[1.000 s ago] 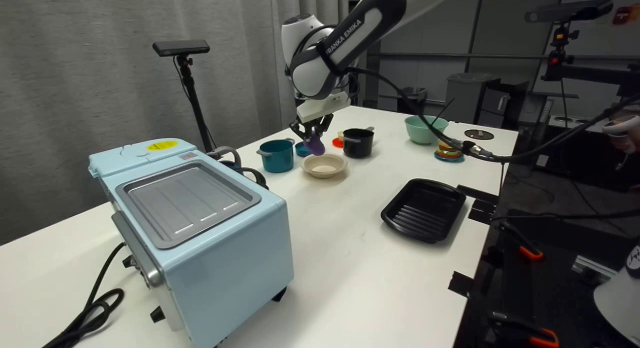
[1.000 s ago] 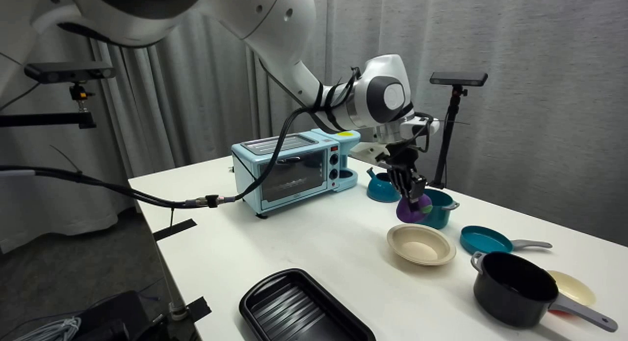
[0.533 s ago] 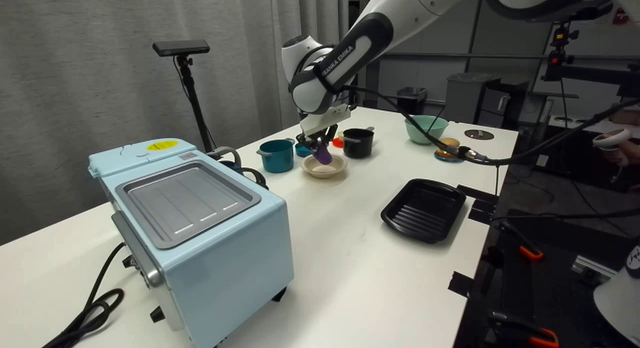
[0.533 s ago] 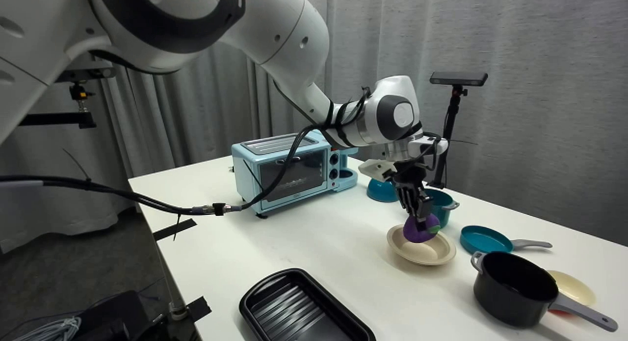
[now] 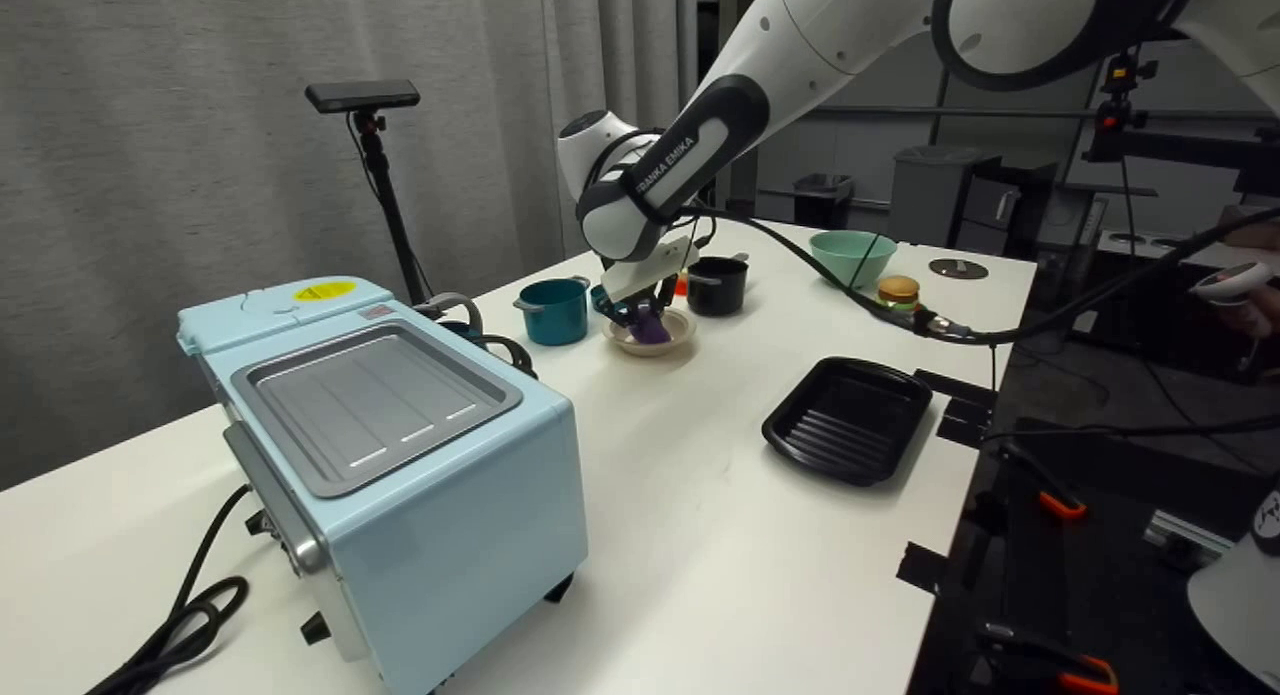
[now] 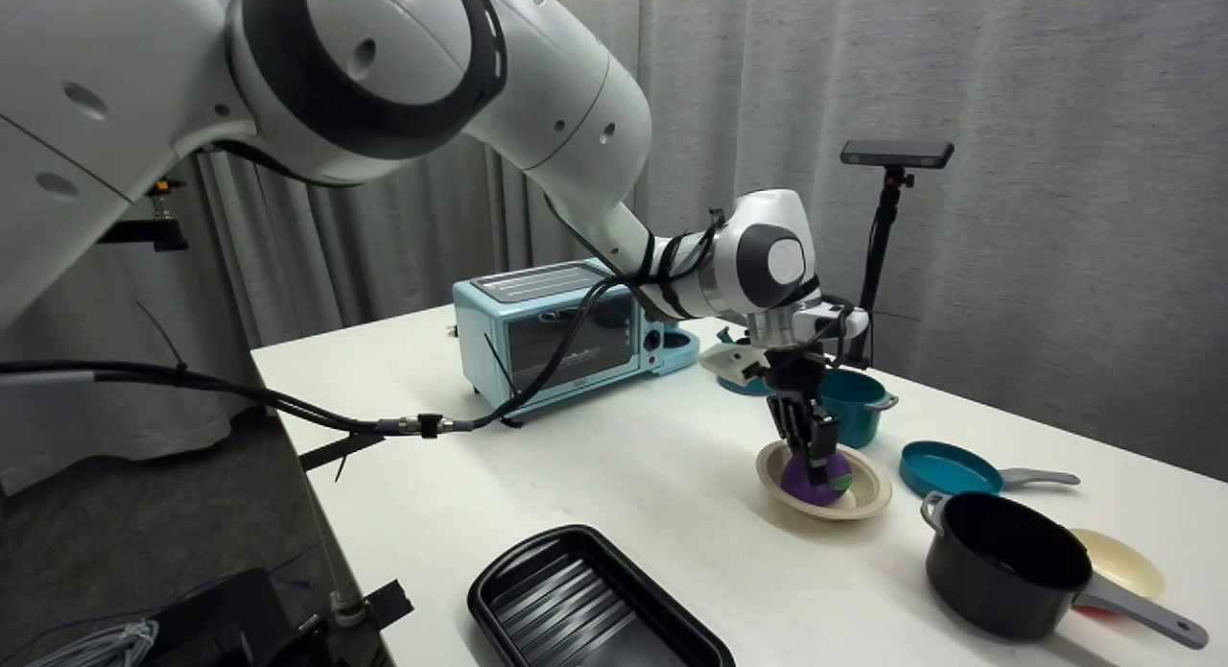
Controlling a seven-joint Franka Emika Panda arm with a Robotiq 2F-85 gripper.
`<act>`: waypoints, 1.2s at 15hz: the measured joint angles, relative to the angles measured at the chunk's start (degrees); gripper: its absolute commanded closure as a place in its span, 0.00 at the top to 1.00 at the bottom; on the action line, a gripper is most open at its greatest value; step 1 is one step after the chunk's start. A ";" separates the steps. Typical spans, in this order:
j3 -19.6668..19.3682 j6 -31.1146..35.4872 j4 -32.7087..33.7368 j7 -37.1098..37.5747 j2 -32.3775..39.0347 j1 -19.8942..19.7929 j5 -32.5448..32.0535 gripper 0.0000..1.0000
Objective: Put the purple plushie in the white bowl
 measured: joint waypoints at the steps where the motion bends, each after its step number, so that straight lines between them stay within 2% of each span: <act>1: -0.05 -0.39 0.30 0.13 0.15 0.00 0.00 0.69; 5: -0.06 -1.60 1.33 0.16 0.03 0.02 0.01 0.98; 18: 0.00 -1.70 1.38 0.07 -9.49 -0.14 0.03 1.00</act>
